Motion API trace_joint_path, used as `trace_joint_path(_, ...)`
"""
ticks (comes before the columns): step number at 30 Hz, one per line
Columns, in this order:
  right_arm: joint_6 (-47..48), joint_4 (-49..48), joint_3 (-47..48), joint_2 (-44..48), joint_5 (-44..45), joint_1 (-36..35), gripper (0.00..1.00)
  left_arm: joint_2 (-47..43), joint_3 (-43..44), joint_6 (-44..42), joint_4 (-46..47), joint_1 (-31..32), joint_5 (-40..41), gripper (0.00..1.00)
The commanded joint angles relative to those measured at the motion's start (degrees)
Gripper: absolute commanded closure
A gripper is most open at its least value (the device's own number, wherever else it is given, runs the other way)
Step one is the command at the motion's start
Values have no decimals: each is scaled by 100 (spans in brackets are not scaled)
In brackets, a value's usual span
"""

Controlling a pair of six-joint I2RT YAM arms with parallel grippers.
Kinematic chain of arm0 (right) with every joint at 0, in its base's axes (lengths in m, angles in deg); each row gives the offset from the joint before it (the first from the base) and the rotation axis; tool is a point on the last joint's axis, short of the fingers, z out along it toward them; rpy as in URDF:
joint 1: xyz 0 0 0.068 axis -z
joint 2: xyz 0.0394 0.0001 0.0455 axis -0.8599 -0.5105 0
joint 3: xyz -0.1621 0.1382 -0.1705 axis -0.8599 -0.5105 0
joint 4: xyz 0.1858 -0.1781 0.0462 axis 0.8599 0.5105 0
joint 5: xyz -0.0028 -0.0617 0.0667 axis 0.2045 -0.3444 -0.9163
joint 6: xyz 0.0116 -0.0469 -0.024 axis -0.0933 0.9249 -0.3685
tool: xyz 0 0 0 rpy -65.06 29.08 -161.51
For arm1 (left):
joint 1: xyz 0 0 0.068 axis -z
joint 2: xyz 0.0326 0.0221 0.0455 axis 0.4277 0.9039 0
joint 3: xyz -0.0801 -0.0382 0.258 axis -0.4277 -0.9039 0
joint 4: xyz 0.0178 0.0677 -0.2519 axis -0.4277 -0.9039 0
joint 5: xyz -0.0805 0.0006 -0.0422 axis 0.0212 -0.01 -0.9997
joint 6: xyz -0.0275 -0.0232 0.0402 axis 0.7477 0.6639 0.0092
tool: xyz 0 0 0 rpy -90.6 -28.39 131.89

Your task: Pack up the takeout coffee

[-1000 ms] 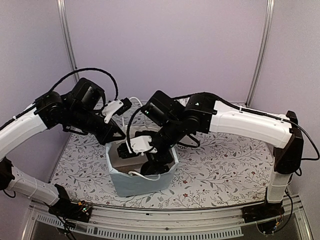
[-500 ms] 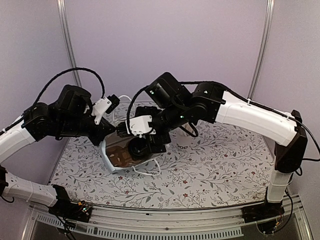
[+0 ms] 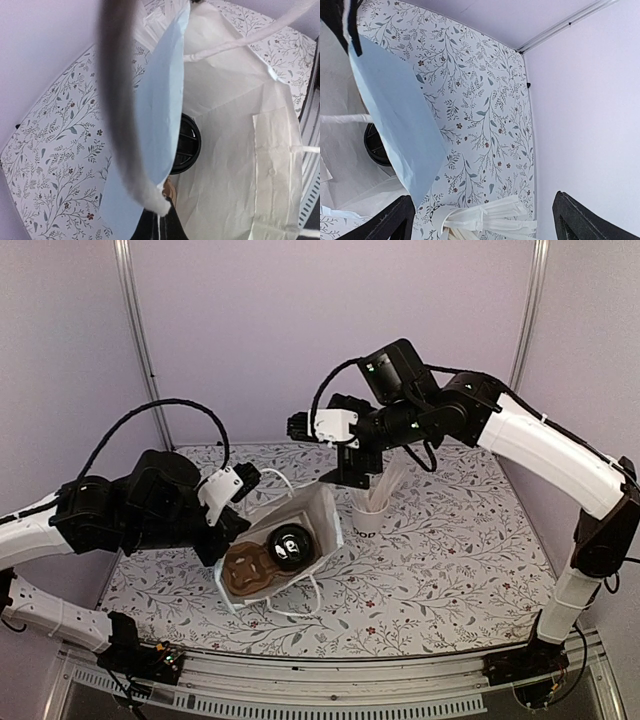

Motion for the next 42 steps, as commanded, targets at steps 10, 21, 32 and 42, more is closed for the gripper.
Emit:
trace_joint_path(10, -559, -328, -1134, 916, -803, 1667, 1, 332, -204, 1633, 233, 1738, 836, 100)
trace_joint_path(21, -556, -92, -1505, 1224, -1281, 1689, 1, 129, -146, 1195, 520, 1766, 965, 100)
trace_joint_path(32, -485, 474, -1625, 1251, -2266, 1691, 12, -674, -585, 163, 1041, -569, -555, 99)
trace_joint_path(42, -679, 534, -1669, 1027, -2283, 1690, 20, 171, -419, -333, 1257, -2273, -2313, 97)
